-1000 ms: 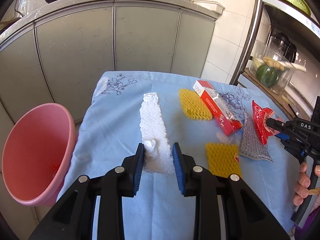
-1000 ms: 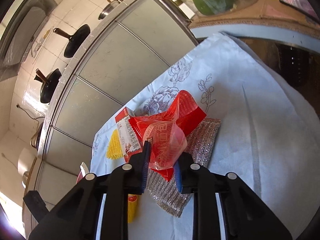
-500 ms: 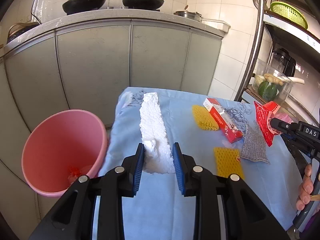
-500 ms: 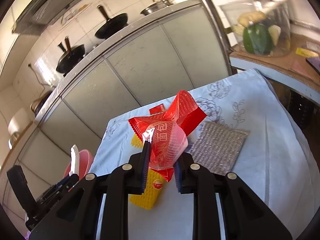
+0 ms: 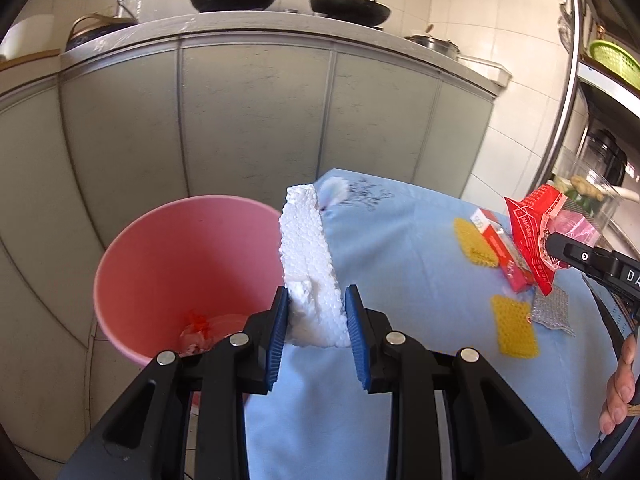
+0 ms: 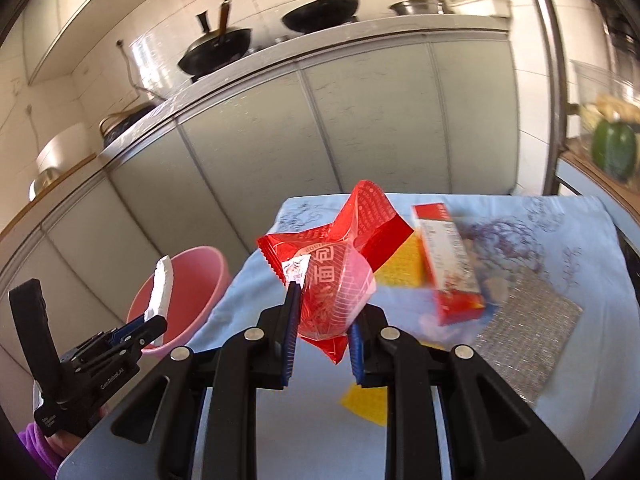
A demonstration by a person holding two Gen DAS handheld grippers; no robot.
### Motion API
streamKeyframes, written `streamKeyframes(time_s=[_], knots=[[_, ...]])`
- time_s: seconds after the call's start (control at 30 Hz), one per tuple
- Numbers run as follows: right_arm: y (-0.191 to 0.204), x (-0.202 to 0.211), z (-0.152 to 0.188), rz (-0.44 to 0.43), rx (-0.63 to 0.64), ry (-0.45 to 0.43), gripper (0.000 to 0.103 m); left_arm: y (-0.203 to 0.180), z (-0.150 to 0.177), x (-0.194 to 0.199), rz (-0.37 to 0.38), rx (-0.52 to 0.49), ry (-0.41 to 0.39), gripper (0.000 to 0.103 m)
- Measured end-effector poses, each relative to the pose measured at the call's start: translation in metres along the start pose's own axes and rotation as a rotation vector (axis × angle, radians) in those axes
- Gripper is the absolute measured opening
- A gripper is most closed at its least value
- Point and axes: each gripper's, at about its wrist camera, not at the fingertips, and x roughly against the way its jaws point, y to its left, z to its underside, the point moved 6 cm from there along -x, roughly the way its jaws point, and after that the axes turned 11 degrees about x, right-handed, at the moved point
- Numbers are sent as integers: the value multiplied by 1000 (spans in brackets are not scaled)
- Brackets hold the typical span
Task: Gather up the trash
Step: 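Carry both items over the pink bucket and open both tools to drop them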
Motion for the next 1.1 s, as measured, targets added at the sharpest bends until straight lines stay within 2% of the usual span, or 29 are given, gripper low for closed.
streamKeyframes(time_s=[0.4, 0.73, 1.1], knots=[[83, -44, -23, -106, 182, 35, 22, 55, -14, 1, -85, 90, -33, 28], [128, -79, -18, -165, 273, 100, 22, 95, -14, -7, -157, 149, -17, 28], [174, -112, -11, -203, 353, 167, 22, 122, -8, -18, -203, 189, 10, 28]])
